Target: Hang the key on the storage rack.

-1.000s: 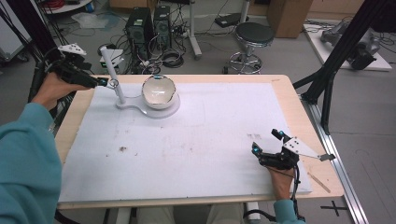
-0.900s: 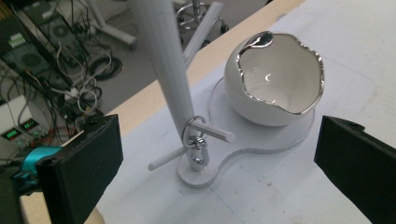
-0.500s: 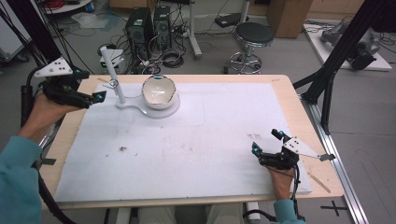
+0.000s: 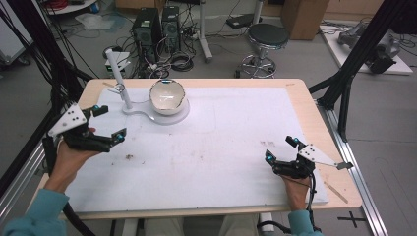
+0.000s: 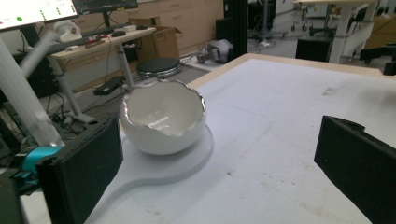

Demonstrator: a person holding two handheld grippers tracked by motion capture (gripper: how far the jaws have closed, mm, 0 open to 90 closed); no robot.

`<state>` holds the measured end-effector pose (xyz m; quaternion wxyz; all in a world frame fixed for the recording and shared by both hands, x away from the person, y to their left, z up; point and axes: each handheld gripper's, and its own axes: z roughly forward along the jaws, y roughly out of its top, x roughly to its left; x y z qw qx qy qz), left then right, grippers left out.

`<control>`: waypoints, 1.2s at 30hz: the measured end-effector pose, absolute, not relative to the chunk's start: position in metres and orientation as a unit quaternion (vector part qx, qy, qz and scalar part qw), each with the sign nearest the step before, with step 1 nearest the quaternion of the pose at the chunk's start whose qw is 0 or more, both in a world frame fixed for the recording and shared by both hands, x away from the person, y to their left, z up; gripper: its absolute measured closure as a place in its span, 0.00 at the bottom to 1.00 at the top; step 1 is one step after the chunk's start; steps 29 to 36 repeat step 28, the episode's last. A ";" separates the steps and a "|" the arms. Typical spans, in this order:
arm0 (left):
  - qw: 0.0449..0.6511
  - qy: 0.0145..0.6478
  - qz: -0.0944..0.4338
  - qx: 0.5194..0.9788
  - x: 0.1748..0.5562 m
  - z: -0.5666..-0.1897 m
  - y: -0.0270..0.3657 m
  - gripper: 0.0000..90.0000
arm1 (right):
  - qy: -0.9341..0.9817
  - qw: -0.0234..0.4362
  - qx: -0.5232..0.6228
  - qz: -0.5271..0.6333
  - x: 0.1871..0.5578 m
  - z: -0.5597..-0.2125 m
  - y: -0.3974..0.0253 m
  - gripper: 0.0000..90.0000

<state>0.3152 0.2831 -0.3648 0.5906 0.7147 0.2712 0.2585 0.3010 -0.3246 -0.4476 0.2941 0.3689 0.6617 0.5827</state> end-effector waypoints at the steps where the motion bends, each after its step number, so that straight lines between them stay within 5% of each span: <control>1: 0.592 0.272 0.261 0.712 0.311 -0.372 0.282 0.02 | 0.663 0.296 0.368 0.581 0.301 -0.448 -0.325 0.01; 17: 0.629 0.303 0.281 0.658 0.273 -0.460 0.285 0.02 | 0.662 0.299 0.366 0.582 0.300 -0.448 -0.324 0.01; 22: 0.653 0.309 0.292 0.627 0.268 -0.463 0.290 0.02 | 0.664 0.295 0.367 0.581 0.300 -0.448 -0.323 0.01; 36: 0.653 0.307 0.295 0.626 0.268 -0.463 0.290 0.02 | 0.665 0.300 0.363 0.579 0.300 -0.448 -0.323 0.01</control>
